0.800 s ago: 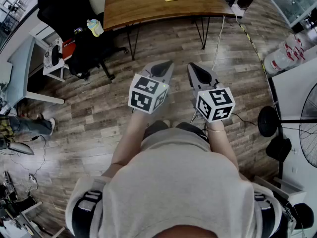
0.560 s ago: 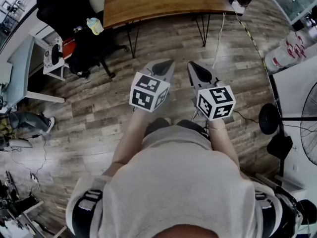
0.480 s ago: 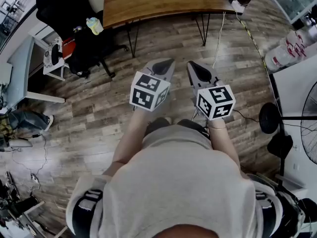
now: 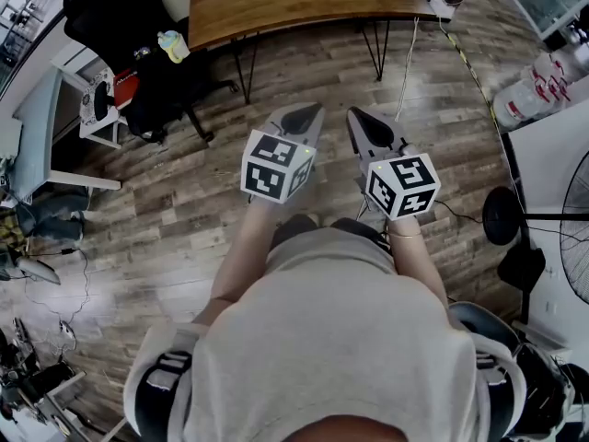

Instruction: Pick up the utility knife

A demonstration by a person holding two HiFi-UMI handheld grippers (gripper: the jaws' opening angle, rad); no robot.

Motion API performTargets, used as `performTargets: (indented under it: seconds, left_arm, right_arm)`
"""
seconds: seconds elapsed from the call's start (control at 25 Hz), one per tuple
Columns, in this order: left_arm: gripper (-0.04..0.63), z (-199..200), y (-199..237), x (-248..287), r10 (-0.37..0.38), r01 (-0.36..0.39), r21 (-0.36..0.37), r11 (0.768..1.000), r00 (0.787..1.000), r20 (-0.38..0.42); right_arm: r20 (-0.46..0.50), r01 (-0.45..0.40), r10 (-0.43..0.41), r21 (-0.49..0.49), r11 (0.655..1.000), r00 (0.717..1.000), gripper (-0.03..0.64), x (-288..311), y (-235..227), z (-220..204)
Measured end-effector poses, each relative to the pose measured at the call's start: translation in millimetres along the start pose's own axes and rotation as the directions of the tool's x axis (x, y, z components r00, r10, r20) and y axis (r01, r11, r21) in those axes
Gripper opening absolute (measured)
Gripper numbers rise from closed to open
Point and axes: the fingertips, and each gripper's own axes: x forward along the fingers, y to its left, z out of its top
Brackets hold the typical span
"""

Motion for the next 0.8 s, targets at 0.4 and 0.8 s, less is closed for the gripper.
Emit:
performTargets:
  seconds: [0.4, 0.8]
  left_arm:
    - [0.012, 6, 1, 6, 0.007, -0.003, -0.049, 0.999, 0.997, 0.076]
    - [0.072, -2, -10, 19, 0.046, -0.044, -0.048, 0.998, 0.998, 0.047]
  right_arm:
    - [-0.011, -0.027, 0.027, 0.017, 0.999, 1.000, 0.009, 2, -14, -8]
    - [-0.064, -0.041, 0.042, 0.018, 0.999, 0.997, 0.009, -4, -38, -31]
